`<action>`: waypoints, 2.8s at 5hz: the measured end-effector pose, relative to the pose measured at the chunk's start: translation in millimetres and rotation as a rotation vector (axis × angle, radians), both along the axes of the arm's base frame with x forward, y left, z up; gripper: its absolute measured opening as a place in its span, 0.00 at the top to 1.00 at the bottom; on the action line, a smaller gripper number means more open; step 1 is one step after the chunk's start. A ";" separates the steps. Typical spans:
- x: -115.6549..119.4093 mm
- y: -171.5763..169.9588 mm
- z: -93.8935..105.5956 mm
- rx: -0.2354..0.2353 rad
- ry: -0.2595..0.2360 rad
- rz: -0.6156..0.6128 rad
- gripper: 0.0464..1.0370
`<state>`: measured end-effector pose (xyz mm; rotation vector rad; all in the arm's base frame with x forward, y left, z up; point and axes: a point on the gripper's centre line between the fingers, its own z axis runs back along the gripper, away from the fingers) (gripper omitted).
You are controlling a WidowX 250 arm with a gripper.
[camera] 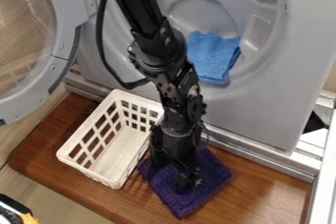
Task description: Move purple cloth to the right corner of the table
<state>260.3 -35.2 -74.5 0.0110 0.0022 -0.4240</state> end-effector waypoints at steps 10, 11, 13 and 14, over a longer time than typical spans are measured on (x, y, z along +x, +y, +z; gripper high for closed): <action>7.1 -79.3 0.2 -0.137 -0.033 -0.253 0.04; 3.2 -86.2 1.4 -0.140 -0.038 -0.282 0.04; -6.1 -93.6 1.6 -0.151 -0.035 -0.314 0.04; -10.2 -96.5 2.1 -0.153 -0.033 -0.333 0.04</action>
